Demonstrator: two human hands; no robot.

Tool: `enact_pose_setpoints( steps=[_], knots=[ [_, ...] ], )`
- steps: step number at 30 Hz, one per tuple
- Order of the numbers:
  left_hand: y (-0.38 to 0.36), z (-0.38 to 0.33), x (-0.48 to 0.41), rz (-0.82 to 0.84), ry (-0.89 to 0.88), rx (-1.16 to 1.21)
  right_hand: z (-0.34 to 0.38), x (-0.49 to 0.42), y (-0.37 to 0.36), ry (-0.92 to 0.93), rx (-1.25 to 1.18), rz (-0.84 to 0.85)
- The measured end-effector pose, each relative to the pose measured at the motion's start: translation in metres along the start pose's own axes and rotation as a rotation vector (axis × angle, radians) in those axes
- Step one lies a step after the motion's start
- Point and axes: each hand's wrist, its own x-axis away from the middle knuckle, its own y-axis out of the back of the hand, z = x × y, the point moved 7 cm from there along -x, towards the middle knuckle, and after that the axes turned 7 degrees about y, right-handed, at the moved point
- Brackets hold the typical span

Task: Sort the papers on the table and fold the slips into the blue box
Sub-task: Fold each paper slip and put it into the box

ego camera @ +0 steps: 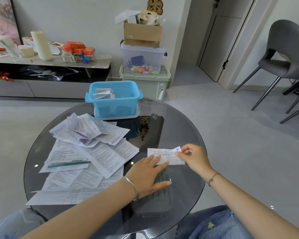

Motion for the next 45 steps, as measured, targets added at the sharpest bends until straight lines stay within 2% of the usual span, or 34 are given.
enact_pose_setpoints(
  steps=[6,8,11,13,16,20,33,45],
  knots=[
    [-0.001,-0.001,0.0,0.024,0.014,-0.036,0.002,0.001,0.0,0.0,0.018,-0.01],
    [0.0,-0.002,0.0,0.032,0.017,-0.045,0.01,0.006,0.003,0.077,0.098,-0.039],
    [0.001,-0.002,-0.001,0.038,0.014,-0.061,0.039,0.022,0.008,0.432,0.392,-0.1],
    [0.001,-0.002,-0.002,0.035,0.005,-0.072,0.058,0.039,0.002,0.692,0.545,-0.079],
    [-0.001,-0.001,-0.001,0.028,-0.002,-0.084,0.066,0.061,-0.012,0.854,0.606,0.043],
    [-0.007,-0.003,0.001,0.044,-0.009,-0.128,0.055,0.067,-0.019,0.831,0.647,0.109],
    [0.017,0.015,0.015,0.099,0.009,-0.21,0.057,0.066,-0.019,0.809,0.737,0.138],
    [0.013,0.023,0.023,0.104,0.004,-0.117,0.07,0.069,-0.049,0.904,0.705,0.219]
  ],
)
